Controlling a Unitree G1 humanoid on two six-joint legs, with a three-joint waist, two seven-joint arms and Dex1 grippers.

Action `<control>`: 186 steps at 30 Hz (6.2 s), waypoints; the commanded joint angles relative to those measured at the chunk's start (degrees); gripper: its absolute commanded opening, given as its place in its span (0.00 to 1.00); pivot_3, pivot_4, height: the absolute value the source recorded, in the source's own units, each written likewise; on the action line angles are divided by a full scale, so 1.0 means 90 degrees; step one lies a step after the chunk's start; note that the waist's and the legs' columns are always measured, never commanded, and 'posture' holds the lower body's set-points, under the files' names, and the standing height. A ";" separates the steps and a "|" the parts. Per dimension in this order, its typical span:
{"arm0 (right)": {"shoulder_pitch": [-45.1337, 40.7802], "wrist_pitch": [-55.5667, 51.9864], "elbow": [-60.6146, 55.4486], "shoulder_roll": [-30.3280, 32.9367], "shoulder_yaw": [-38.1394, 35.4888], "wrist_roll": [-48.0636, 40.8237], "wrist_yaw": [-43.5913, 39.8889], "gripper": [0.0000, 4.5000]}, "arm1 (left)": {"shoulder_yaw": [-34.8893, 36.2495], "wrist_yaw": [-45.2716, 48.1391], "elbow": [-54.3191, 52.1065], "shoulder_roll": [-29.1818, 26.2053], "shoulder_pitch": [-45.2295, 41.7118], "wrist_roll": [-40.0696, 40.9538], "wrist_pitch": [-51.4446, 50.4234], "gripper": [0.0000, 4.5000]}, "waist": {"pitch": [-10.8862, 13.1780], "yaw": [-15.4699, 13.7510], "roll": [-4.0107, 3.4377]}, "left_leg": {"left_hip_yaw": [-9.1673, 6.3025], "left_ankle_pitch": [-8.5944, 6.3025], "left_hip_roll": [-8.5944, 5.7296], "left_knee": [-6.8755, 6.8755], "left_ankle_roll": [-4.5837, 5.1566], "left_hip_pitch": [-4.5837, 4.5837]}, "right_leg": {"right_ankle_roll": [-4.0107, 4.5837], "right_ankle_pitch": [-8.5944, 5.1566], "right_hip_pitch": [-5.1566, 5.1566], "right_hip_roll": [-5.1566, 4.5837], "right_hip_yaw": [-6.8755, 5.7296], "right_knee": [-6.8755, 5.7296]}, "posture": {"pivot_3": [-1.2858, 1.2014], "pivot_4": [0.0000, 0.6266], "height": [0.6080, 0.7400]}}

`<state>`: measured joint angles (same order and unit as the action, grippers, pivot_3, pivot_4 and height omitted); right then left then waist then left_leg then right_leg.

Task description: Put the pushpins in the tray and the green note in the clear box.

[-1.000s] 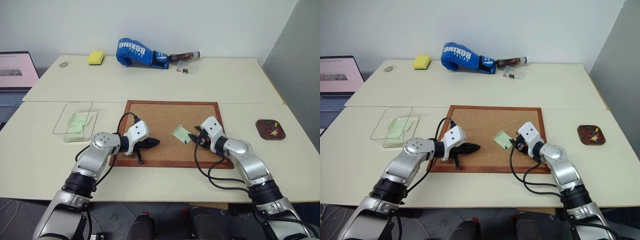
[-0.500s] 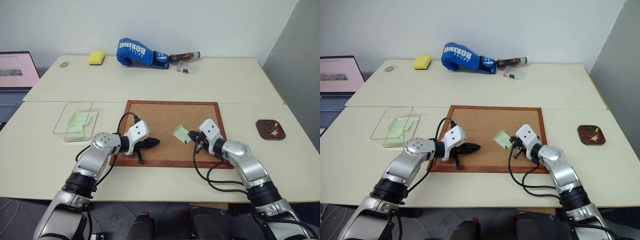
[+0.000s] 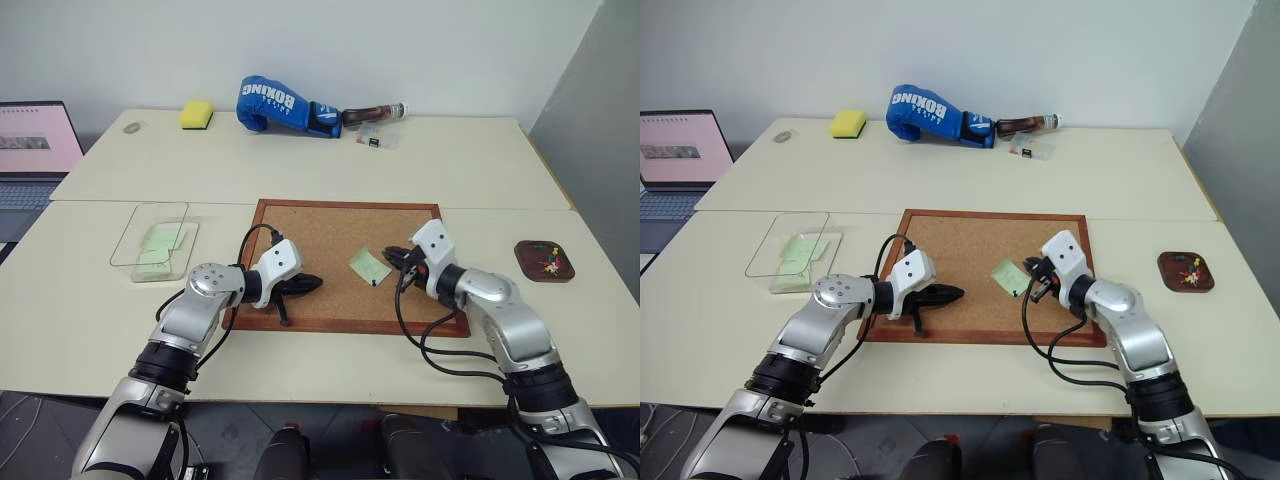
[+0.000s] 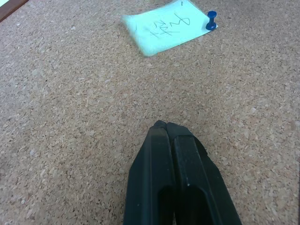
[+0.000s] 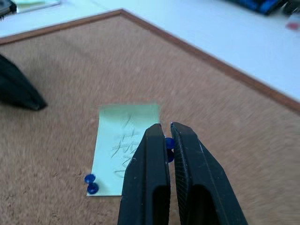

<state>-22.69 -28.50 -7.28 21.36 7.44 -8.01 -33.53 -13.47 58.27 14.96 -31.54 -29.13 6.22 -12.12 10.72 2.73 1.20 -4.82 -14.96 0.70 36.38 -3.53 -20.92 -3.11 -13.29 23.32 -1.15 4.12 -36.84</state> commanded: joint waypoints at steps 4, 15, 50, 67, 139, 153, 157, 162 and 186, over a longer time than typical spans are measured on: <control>0.0247 -0.0341 -0.0734 0.0031 -0.0291 -0.0211 0.0175 0.01 | -0.0249 -0.0063 0.0341 0.0039 0.0115 -0.0345 -0.0151 0.00 | 0.0000 -0.0001 0.0000 | 0.0000 0.0000 0.0000 0.0001 0.0000 0.0000 | 0.0000 0.0000 0.0000 0.0000 0.0001 0.0001 | 0.52 0.24 1.00; 0.0263 -0.1063 -0.0637 0.0699 -0.2588 -0.0406 0.1267 0.01 | -0.0260 -0.0027 0.0254 0.0049 0.0219 -0.0299 -0.0198 0.00 | 0.0000 -0.0036 0.0000 | 0.0000 0.0000 -0.0001 0.0002 -0.0001 -0.0003 | 0.0001 0.0000 -0.0001 -0.0002 0.0000 0.0003 | 0.52 0.24 1.00; -0.0911 0.0333 0.4148 0.1607 -0.3462 -0.0574 0.1401 0.26 | -0.0193 -0.0037 0.0104 -0.0066 0.0281 -0.0320 -0.0309 0.00 | -0.0005 0.0027 -0.0011 | 0.0007 0.0000 -0.0004 0.0001 0.0001 -0.0005 | 0.0001 -0.0001 -0.0004 -0.0001 0.0007 0.0009 | 0.52 0.24 1.00; -0.0843 0.0666 0.4054 0.1696 -0.3403 -0.0558 0.1448 0.99 | -0.0215 -0.0010 0.0139 -0.0025 0.0210 -0.0301 -0.0320 0.00 | -0.0005 0.0049 -0.0011 | 0.0007 0.0000 -0.0004 0.0001 0.0001 -0.0004 | 0.0001 -0.0001 -0.0004 -0.0001 0.0007 0.0009 | 0.52 0.24 1.00; -0.0139 0.0977 0.0514 0.0003 0.0510 -0.0216 -0.1006 0.01 | -0.0215 -0.0031 -0.0180 -0.0036 0.0402 -0.0256 -0.0558 0.00 | -0.0002 0.0041 -0.0004 | -0.0002 -0.0001 0.0000 -0.0026 -0.0001 0.0000 | -0.0005 -0.0006 0.0003 0.0000 -0.0003 0.0009 | 0.52 0.24 1.00; -0.0603 0.0084 -0.0616 0.0039 0.0328 -0.0459 -0.0776 0.01 | -0.0061 -0.0070 -0.0437 0.0112 0.0537 0.0050 -0.0930 0.00 | -0.0003 0.0029 -0.0004 | -0.0004 -0.0003 -0.0001 -0.0029 -0.0004 0.0000 | -0.0021 -0.0010 0.0002 -0.0003 -0.0005 0.0009 | 0.52 0.24 1.00; -0.0629 0.0133 -0.0612 0.0116 0.0258 -0.0397 -0.0688 0.00 | 0.0502 0.0083 -0.0824 0.0356 0.0506 0.0974 -0.1889 0.04 | -0.0002 0.0006 -0.0003 | -0.0005 -0.0004 -0.0002 -0.0030 -0.0005 -0.0002 | -0.0024 -0.0010 0.0002 -0.0005 -0.0007 0.0009 | 0.52 0.24 1.00; -0.0667 0.0143 -0.0598 0.0228 0.0105 -0.0402 -0.0603 0.00 | 0.1342 0.0085 -0.1238 0.0554 0.0349 0.2324 -0.3470 0.23 | 0.0001 0.0028 0.0000 | -0.0005 -0.0004 -0.0002 -0.0030 -0.0005 -0.0019 | -0.0027 -0.0009 0.0020 -0.0004 -0.0007 0.0006 | 0.52 0.24 1.00; -0.0511 0.1247 -0.1514 0.0541 0.0062 0.0166 -0.0354 0.00 | 0.5402 -0.5936 -0.0782 0.4766 -0.0452 0.7801 -0.6316 0.87 | 0.0006 0.0008 0.0011 | -0.0025 0.0007 -0.0012 0.0003 -0.0024 -0.0103 | -0.0041 0.0003 0.0086 -0.0008 -0.0016 -0.0009 | 0.52 0.24 1.00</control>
<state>-27.38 -19.68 -17.53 25.78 8.27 -6.65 -36.31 34.48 7.89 8.29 8.78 -32.00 72.52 -71.02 10.78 2.80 1.30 -5.04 -14.90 0.59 36.44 -3.76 -21.84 -3.49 -13.26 24.07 -1.22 3.99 -36.91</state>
